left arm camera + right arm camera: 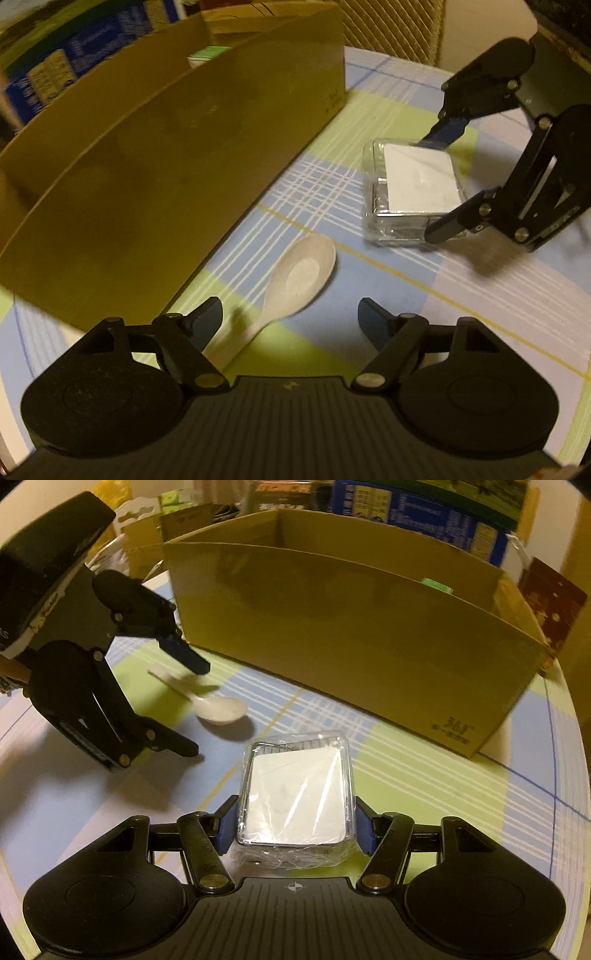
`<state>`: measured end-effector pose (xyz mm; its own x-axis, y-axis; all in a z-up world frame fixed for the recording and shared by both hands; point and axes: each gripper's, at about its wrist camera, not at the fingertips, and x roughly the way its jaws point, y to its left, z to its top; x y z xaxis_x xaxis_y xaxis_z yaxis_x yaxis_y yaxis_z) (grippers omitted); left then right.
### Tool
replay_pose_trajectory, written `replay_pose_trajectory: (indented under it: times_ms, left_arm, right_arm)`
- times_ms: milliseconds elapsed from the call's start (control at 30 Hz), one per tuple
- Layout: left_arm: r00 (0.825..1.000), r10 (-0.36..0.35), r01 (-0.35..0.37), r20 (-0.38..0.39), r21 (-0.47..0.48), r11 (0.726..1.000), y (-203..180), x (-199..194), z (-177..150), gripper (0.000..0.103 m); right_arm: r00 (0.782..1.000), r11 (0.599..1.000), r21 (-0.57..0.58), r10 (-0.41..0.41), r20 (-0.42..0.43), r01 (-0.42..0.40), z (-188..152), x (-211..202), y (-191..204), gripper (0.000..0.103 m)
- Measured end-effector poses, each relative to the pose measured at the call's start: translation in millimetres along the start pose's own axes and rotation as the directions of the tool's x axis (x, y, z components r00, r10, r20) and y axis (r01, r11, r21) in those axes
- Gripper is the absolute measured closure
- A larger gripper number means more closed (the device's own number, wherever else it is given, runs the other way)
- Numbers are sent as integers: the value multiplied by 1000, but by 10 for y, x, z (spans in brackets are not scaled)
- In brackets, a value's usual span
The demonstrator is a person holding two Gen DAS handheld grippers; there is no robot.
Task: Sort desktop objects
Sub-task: 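Grasp the white plastic spoon with the left tool while the right tool holds the case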
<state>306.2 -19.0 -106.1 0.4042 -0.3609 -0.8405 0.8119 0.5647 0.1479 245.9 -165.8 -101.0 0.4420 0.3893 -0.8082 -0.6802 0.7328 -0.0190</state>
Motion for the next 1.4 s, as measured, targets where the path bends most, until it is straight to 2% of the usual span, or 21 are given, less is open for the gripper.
replay_pose_trajectory:
  times_ms: [167,333,433,533,600,667,700,800,900,1067,1167,1267,1400]
  left_arm:
    - [999,-38,38,-13,19,999,19,143,134,42]
    - [999,-51,52,-20,35,998,1,180,180,45]
    - [997,-73,73,-30,4,997,34,208,207,48]
    - [994,-98,97,-42,-38,995,42,209,221,62]
    - [994,-97,94,-48,-63,994,17,187,228,68]
    - [993,-106,99,-58,-117,988,-19,164,219,79]
    - [992,-111,100,-63,-157,982,-38,150,209,80]
    - [993,-93,71,-78,-252,965,-129,95,177,80]
    - [991,-97,67,-88,-299,952,-251,43,164,83]
    - [994,-39,14,-99,-238,971,-484,-64,92,86]
    - [993,3,-37,-116,-299,954,-514,-112,30,86]
    - [998,20,-42,-67,-342,939,-520,-166,-1,85]
    - [1000,8,-15,-25,-286,958,-469,-205,-19,74]
  right_arm:
    - [1000,999,42,2,15,-2,1,-35,-32,44]
    - [1000,998,63,17,15,-18,-2,-40,-124,44]
    - [1000,997,74,14,9,-15,-1,3,-151,44]
    - [1000,996,90,6,2,-6,-12,14,-171,44]
    - [1000,994,106,2,-2,-1,-22,23,-183,44]
    - [1000,993,119,-1,-5,2,-33,16,-184,44]
    - [1000,992,123,-2,-7,3,-41,14,-181,44]
    - [1000,992,130,0,-7,1,-63,-3,-174,44]
    - [1000,991,132,-1,-2,1,-77,-22,-174,44]
    - [1000,989,148,-3,9,2,-79,-51,-198,44]
    - [1000,989,149,-3,15,1,-81,-70,-186,44]
    - [1000,989,149,-5,17,2,-82,-70,-190,44]
    - [1000,988,157,-8,17,5,-90,-67,-211,44]
